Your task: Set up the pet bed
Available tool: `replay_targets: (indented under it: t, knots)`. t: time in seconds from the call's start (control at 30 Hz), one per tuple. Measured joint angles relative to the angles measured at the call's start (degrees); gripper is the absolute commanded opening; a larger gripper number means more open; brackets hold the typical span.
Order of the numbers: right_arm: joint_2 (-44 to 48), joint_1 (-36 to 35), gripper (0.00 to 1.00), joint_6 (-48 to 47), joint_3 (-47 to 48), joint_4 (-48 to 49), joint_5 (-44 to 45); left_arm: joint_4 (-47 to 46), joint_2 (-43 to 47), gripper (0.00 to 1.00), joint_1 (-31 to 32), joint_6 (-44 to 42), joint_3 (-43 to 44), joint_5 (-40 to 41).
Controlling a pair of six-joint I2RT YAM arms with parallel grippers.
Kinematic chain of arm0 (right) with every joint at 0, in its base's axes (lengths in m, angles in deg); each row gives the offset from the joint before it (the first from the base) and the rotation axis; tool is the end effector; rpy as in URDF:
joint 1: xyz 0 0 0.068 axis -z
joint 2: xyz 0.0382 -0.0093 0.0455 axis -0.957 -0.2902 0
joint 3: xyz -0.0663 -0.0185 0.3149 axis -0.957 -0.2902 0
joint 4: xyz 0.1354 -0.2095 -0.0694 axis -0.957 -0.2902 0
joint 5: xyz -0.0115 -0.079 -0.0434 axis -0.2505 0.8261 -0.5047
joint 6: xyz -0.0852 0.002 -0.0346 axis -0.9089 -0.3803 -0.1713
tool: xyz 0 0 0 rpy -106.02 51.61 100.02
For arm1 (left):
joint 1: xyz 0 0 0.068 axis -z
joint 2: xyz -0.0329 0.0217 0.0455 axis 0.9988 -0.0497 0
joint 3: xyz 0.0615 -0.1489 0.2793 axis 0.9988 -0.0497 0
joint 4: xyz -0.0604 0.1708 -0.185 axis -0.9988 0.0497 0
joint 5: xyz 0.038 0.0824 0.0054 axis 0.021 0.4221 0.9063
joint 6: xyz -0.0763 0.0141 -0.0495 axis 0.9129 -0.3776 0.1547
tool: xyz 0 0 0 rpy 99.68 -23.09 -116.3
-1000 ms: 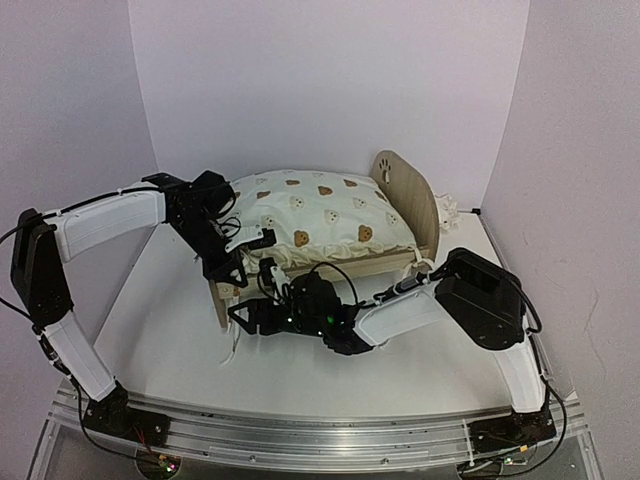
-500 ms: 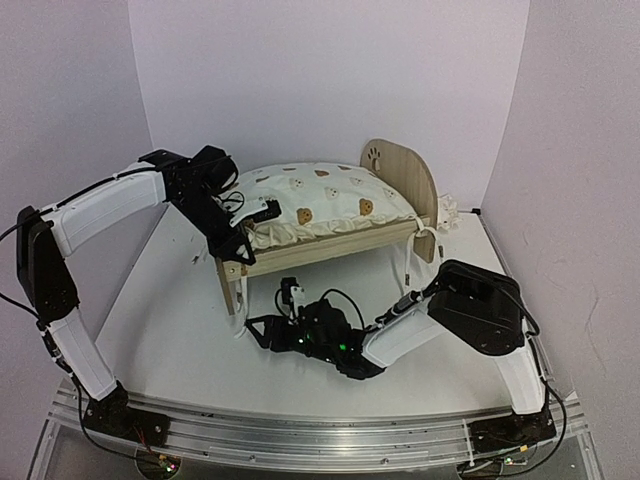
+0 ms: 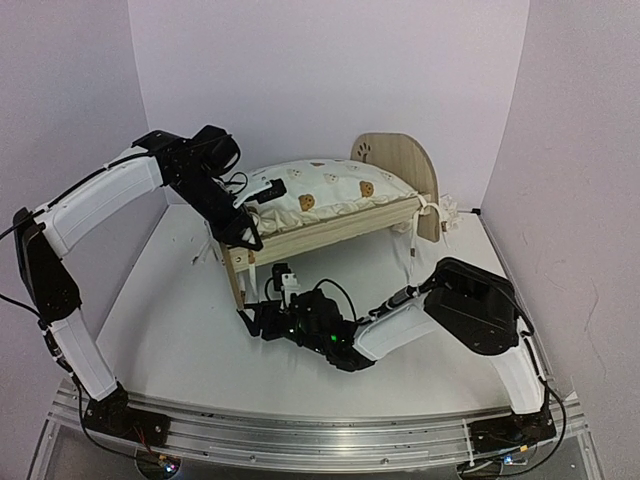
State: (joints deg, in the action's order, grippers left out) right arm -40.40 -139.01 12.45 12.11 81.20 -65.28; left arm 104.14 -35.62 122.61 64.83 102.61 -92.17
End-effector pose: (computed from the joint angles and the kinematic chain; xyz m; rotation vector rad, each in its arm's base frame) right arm 0.2440 0.4982 0.1614 -0.3109 1.7873 1.0951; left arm 0.2822 -0.2416 0.3749 1.4451 2.2042 -0.6076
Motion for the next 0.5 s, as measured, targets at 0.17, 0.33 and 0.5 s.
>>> replay_targets:
  t: [0.17, 0.33, 0.5]
  knots:
    - [-4.21, 0.35, 0.71, -1.64, 4.58, 0.23, -0.51, 0.71, 0.00, 0.00, 0.36, 1.66, 0.82, -0.23]
    - [-6.64, 0.80, 0.67, -2.77, 6.79, 0.04, 0.05, 0.75, 0.00, 0.00, 0.50, 2.17, 0.91, -0.29]
    - [-9.36, 1.72, 0.53, -3.25, 11.30, 0.14, 0.26, 0.75, 0.00, 0.00, 0.68, 2.63, 0.93, -0.35]
